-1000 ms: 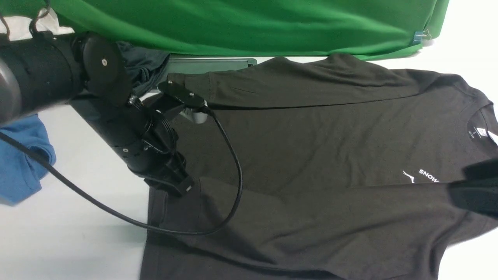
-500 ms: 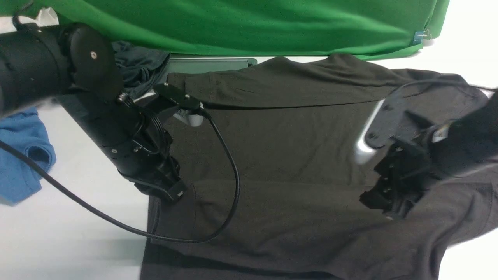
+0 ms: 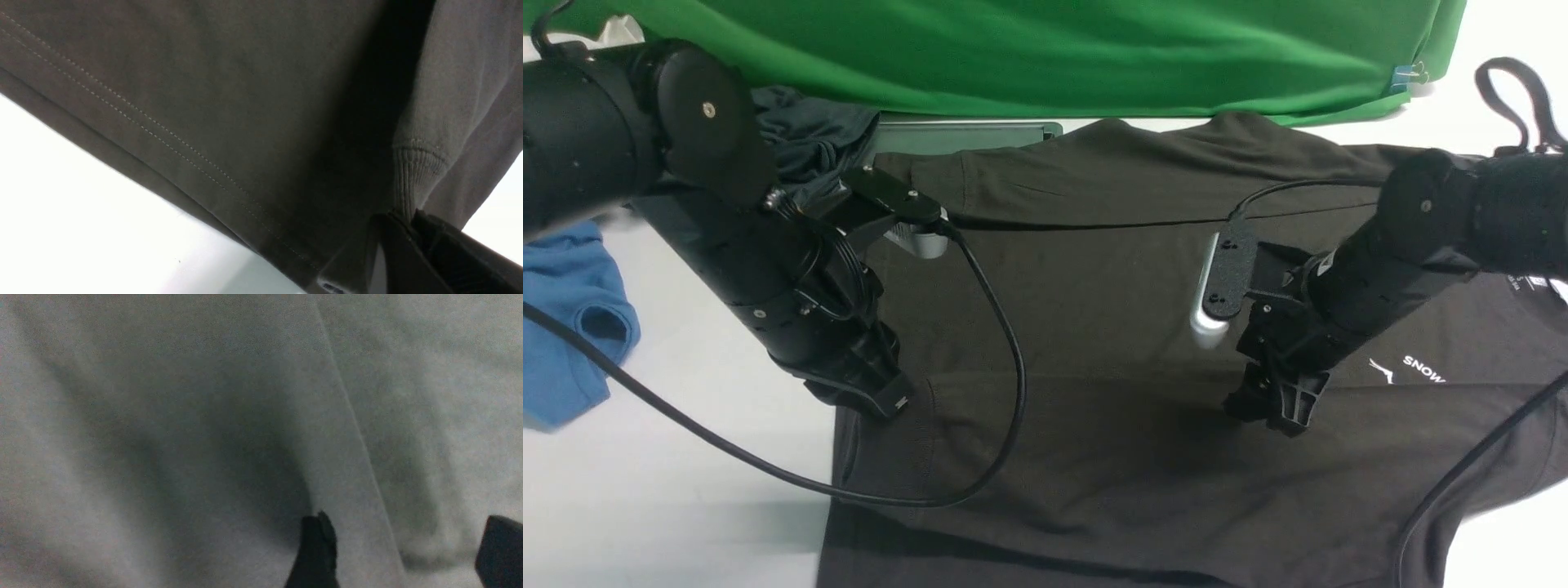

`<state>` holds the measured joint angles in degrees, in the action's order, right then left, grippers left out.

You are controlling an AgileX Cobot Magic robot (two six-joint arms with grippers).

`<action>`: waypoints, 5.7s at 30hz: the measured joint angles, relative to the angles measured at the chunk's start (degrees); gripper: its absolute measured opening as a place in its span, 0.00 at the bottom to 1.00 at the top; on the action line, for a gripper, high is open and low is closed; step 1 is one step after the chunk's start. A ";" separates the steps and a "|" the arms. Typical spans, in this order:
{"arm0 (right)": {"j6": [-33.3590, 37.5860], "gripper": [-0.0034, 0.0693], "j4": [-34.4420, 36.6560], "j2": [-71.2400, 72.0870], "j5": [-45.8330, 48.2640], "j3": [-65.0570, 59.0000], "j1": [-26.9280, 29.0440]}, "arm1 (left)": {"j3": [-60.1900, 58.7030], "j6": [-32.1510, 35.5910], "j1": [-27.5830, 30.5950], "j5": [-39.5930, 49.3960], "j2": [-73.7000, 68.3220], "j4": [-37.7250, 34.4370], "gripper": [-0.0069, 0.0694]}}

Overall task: Fold a long-sleeved shirt on a white desktop.
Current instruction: 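Fold the left side of the black T-shirt inward over its body, then grab the top left corner of the dark shirt with the left gripper, then fold the left side of the dark shirt inward over its body with the left gripper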

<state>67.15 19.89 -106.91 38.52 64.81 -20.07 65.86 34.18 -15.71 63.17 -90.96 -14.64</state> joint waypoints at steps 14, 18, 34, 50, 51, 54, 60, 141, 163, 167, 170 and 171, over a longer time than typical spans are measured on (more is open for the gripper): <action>1.82 0.12 1.79 -1.61 2.50 0.19 0.00 | 0.00 0.00 0.00 -0.18 0.04 0.00 0.14; 0.61 0.08 1.92 -0.68 3.20 0.19 0.00 | 0.00 0.00 0.00 -0.18 0.55 0.00 0.14; -5.75 0.07 1.96 5.81 -6.38 0.19 0.00 | 0.05 -3.98 0.31 -14.25 -0.26 8.02 0.14; -18.94 0.44 -2.78 2.00 -16.11 0.19 0.00 | 2.79 -5.57 1.34 -29.75 -10.29 13.35 0.24; -20.93 0.51 -4.21 2.15 -15.63 0.19 0.00 | 2.79 -5.57 1.34 -30.05 -10.62 14.18 0.27; -29.06 0.68 -10.08 4.55 -12.65 0.19 0.00 | 2.79 -5.96 1.34 -30.31 -11.85 17.57 0.42; -42.16 0.59 -17.90 15.58 -4.10 0.03 0.00 | 2.79 -10.02 1.40 -31.22 -11.83 20.81 0.66; -20.12 0.82 -16.99 -7.31 -38.52 3.84 0.00 | 36.38 18.00 -1.89 -14.53 -25.34 18.42 0.14; -11.11 0.10 -16.99 -15.03 -54.12 4.02 0.00 | 36.30 16.91 -1.89 -4.90 -22.59 16.40 0.14; -11.02 0.07 -16.99 -13.06 -48.06 4.02 0.00 | 33.64 16.90 -1.94 -4.45 -20.85 16.25 0.14; -10.97 0.07 -16.99 -11.06 -43.70 4.02 0.00 | 28.70 16.90 -2.22 -5.24 -18.49 17.31 0.14; -10.97 0.07 -16.99 -10.82 -43.18 4.02 0.00 | 28.31 16.90 -2.31 -5.46 -18.32 17.72 0.14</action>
<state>56.18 2.90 -117.73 -4.66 68.83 -20.07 94.18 51.07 -18.02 57.72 -109.28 3.07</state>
